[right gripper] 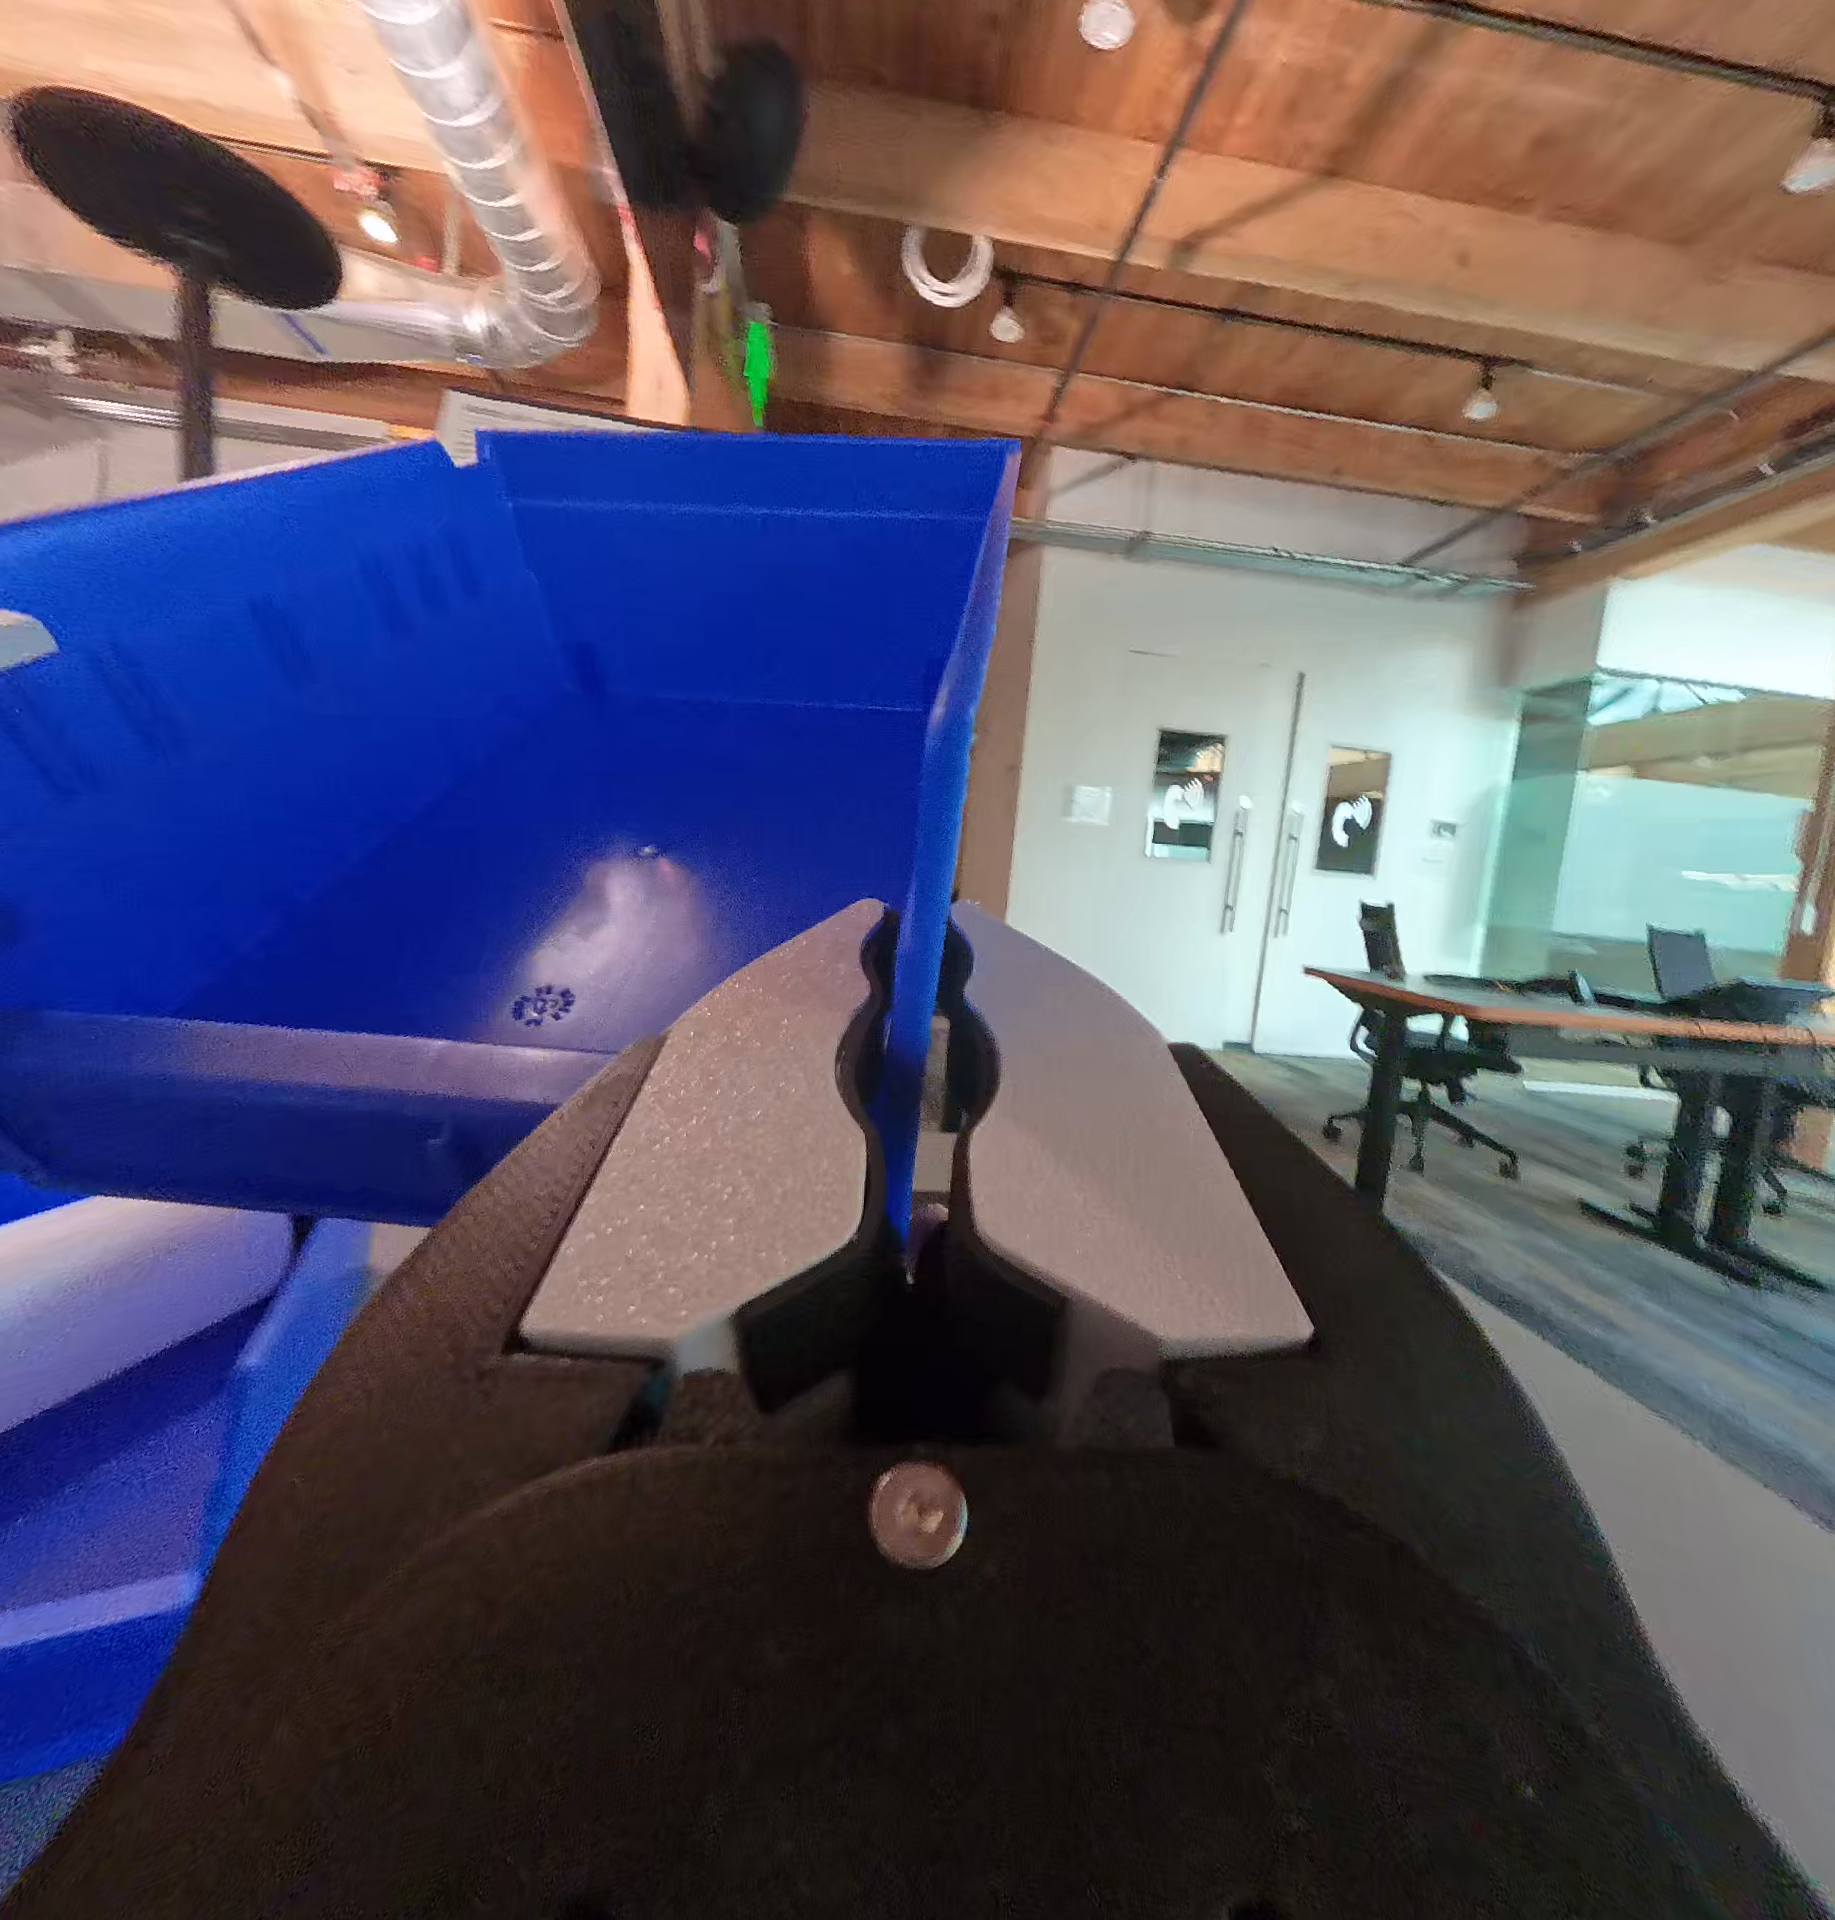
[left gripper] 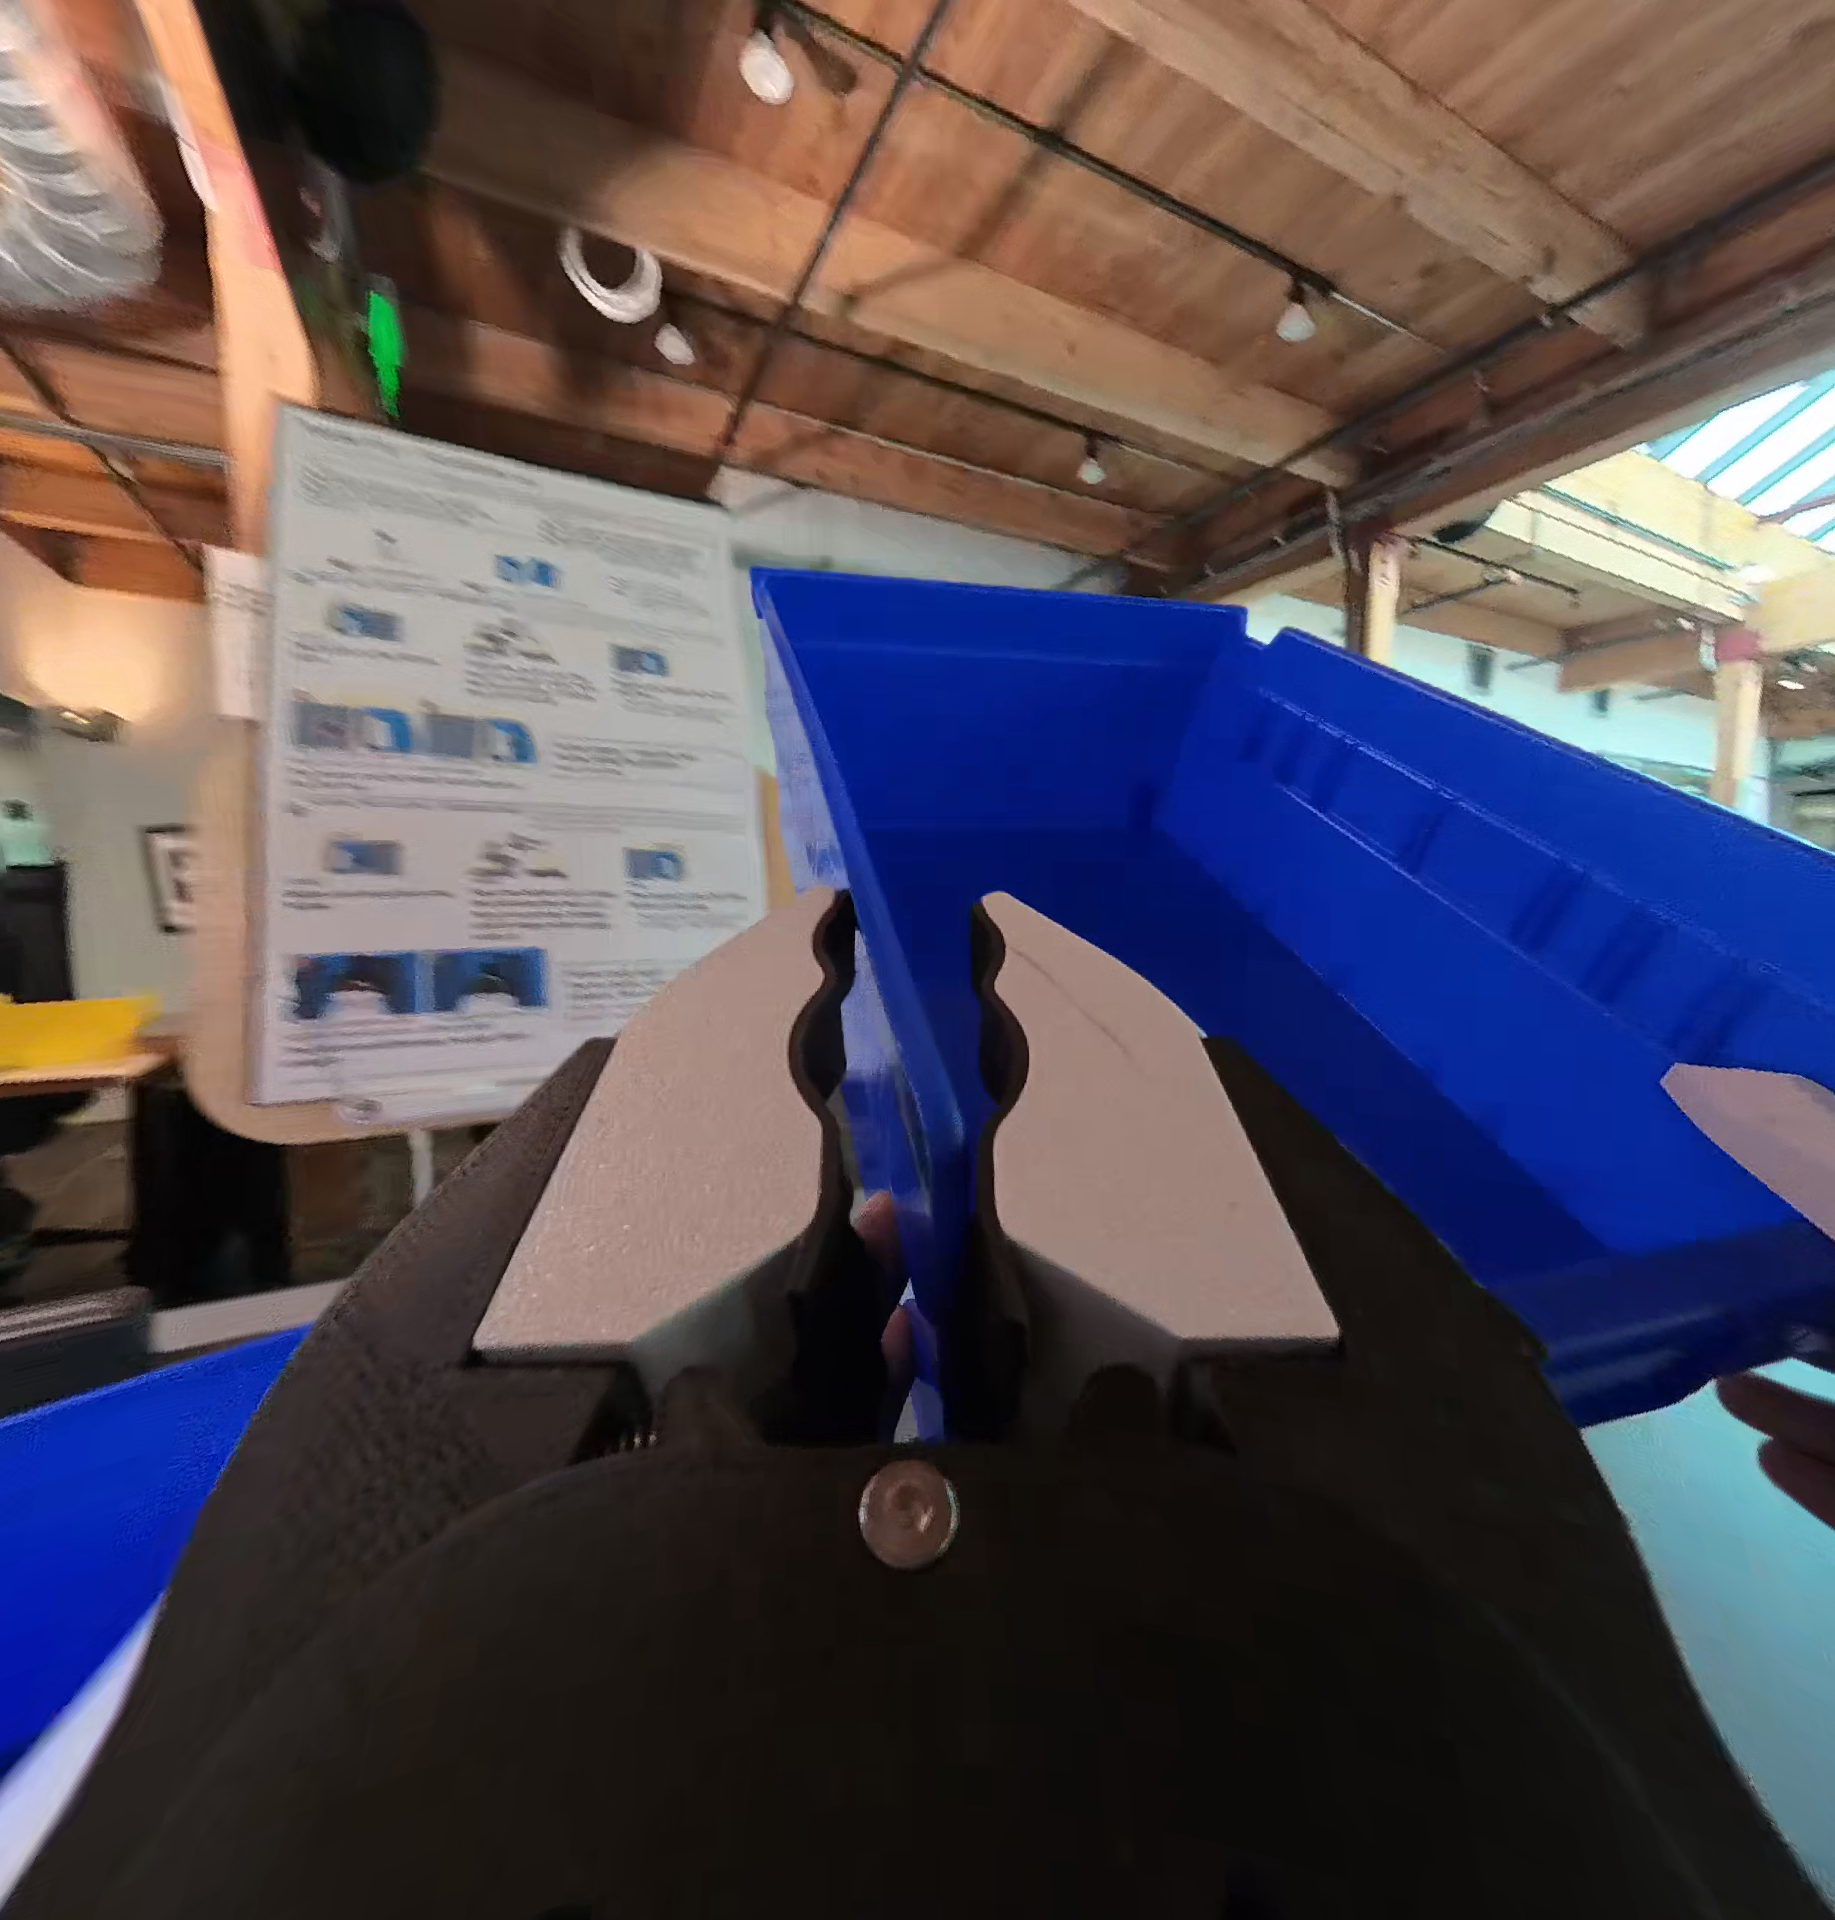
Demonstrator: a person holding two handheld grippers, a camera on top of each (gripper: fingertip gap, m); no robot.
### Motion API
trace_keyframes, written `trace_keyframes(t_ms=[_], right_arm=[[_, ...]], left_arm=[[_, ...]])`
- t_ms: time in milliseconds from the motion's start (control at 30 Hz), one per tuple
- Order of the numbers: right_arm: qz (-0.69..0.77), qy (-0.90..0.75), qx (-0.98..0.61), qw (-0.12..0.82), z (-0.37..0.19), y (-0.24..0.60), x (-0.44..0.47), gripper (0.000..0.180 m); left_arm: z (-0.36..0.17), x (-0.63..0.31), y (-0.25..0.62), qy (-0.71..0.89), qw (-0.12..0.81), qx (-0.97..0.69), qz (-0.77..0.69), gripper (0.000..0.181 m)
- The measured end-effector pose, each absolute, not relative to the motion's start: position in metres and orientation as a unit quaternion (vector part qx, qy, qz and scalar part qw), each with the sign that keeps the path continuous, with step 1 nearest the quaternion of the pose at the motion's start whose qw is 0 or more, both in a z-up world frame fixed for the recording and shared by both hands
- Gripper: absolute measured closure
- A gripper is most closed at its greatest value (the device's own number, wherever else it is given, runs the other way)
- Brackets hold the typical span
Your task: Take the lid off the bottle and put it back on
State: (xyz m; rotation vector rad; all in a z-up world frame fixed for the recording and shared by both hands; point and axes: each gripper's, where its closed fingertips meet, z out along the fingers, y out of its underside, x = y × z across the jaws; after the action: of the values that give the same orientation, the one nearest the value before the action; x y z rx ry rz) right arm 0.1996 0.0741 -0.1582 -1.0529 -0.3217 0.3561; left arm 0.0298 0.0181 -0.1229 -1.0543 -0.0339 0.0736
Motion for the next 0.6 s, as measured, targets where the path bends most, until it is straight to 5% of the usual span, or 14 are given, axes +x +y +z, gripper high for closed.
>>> trace_keyframes(t_ms=[600], right_arm=[[0.067, -0.197, -0.752, 0.626, -0.309, 0.17, 0.27, 0.173]], left_arm=[[-0.284, 0.092, 0.143, -0.025, 0.69, -0.723, -0.033, 0.153]])
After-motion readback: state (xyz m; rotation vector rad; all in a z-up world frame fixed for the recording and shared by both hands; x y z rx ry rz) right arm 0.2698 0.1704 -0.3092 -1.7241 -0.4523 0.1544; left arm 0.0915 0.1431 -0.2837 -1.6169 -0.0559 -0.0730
